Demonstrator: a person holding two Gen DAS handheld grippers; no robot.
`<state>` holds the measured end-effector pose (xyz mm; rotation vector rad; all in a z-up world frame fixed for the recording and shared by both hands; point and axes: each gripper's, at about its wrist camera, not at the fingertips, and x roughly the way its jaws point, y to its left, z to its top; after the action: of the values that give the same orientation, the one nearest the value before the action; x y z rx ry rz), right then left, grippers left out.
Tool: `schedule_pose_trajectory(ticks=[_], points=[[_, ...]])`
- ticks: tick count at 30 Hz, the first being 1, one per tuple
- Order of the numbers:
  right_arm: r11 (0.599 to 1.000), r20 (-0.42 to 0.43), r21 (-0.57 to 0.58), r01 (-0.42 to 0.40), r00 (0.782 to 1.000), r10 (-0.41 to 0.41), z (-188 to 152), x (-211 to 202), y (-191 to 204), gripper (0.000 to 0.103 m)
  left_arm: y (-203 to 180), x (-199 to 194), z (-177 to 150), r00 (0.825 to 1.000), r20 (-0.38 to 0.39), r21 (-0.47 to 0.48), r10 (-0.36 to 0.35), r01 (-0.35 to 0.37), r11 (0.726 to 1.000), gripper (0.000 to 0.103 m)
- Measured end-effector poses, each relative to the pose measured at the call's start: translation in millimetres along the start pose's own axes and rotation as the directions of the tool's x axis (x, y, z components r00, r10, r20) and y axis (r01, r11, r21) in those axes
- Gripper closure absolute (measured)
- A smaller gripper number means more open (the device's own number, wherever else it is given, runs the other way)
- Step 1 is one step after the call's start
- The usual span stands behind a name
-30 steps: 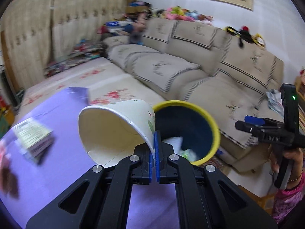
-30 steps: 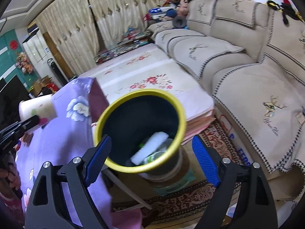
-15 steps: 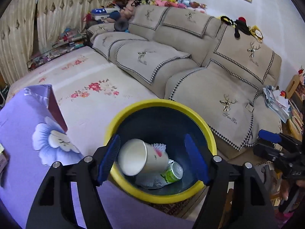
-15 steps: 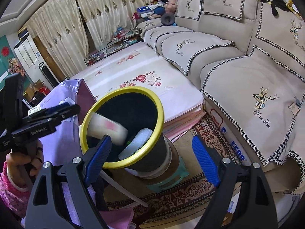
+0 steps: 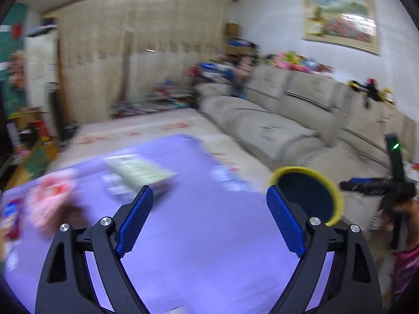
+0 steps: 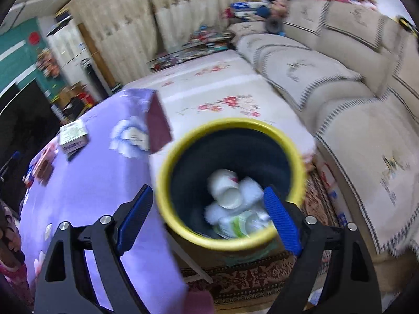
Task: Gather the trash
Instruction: 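Grasp the white barcoded box with the right gripper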
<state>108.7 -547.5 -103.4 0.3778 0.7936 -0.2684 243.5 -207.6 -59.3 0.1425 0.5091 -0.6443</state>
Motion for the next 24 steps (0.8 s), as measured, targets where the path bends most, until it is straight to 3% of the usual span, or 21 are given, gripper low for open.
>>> schedule_pose_trajectory(ticks=[3,10,13,16,24], points=[[0.996,-0.015,-0.071,-0.063,0.998,0.062,16.4,16.0,44.1,0.021,55.3,-19.2,-22.6,0.994,0.006,-0.055,0.112,-0.112,0.992,0.013],[0.937,-0.084,-0.267,-0.225,0.974,0.210,48.9,64.8,166.2,0.021,138.1,-30.0,-64.0,0.969,-0.007,-0.133,0.248,-0.247,0.960,0.013],[0.896,-0.111,-0.330,-0.299,0.954,0.277,59.3,85.0,209.5,0.021,151.6,-32.1,-69.1,0.972,-0.007,-0.164,0.237,-0.234,0.958,0.013],[0.853,-0.131,-0.369,-0.369,0.929,0.345,73.6,110.3,243.3,0.013,153.2,-31.0,-71.8,0.975,-0.005,-0.173,0.222,-0.220,0.960,0.013],[0.779,-0.236,-0.431,-0.455,0.890,0.389,98.5,169.4,294.9,0.008,149.5,-29.3,-72.0,0.979,-0.002,-0.206,0.206,-0.202,0.957,0.013]])
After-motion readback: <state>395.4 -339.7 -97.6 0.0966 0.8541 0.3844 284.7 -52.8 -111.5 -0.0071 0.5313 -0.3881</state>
